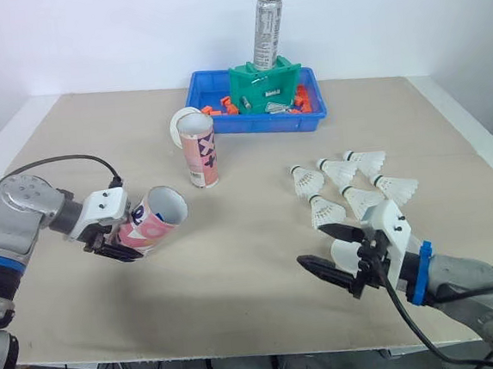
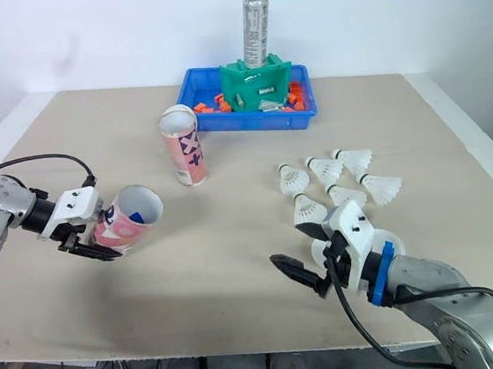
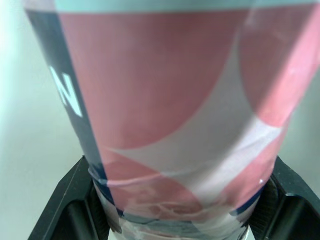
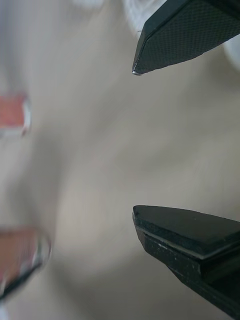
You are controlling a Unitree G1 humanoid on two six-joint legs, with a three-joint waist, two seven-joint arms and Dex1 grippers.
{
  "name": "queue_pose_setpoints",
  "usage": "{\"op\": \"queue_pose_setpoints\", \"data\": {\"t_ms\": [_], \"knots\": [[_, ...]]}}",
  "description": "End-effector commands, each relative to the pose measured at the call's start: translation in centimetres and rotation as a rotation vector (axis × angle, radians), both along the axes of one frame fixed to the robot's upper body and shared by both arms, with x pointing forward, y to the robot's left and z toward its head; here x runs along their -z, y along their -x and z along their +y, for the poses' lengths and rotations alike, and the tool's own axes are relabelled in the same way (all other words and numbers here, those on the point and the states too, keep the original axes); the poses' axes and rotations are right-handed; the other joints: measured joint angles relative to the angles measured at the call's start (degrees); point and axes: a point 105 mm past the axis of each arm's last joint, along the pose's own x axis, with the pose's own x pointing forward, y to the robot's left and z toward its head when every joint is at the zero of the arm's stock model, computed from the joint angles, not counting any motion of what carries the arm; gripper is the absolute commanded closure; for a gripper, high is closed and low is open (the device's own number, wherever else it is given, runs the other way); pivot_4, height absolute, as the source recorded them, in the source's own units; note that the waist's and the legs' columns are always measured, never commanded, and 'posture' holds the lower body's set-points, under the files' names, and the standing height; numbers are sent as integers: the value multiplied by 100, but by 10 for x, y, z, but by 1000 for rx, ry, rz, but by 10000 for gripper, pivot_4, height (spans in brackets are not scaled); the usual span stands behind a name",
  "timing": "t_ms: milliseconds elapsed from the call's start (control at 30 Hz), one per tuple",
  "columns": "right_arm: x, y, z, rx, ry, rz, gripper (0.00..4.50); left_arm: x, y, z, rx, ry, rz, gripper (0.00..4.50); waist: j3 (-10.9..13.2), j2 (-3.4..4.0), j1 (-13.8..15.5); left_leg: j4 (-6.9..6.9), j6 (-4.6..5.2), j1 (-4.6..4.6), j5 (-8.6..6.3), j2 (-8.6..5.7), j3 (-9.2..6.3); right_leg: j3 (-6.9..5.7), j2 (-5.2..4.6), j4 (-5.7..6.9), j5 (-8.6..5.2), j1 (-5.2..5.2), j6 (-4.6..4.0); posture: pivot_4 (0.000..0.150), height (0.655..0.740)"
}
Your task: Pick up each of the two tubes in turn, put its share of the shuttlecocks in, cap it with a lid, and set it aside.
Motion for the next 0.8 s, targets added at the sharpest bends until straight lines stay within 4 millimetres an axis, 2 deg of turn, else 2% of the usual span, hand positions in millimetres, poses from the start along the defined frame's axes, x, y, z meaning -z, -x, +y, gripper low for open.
{"op": "queue_pose_setpoints", "data": {"t_ms": [33,333,800], "knots": [[4,-12,-3,40,5,-25,0,28,9,-9,57,-45,101,15510,-15,26,6,0,0,-1,0,-2,0,0,-2,-1,0,0,1,1500,7400],[6,-35,-12,122,24,-61,0,35,10,-10,79,-79,115,15510,-51,87,14,-2,6,0,-3,-14,-4,2,-5,0,-11,7,15,1500,7400],[21,-50,-16,209,102,-46,0,33,12,-17,96,-45,106,15510,-62,101,14,-3,25,0,-15,-18,-3,8,-6,0,-21,9,22,1500,7400]]}}
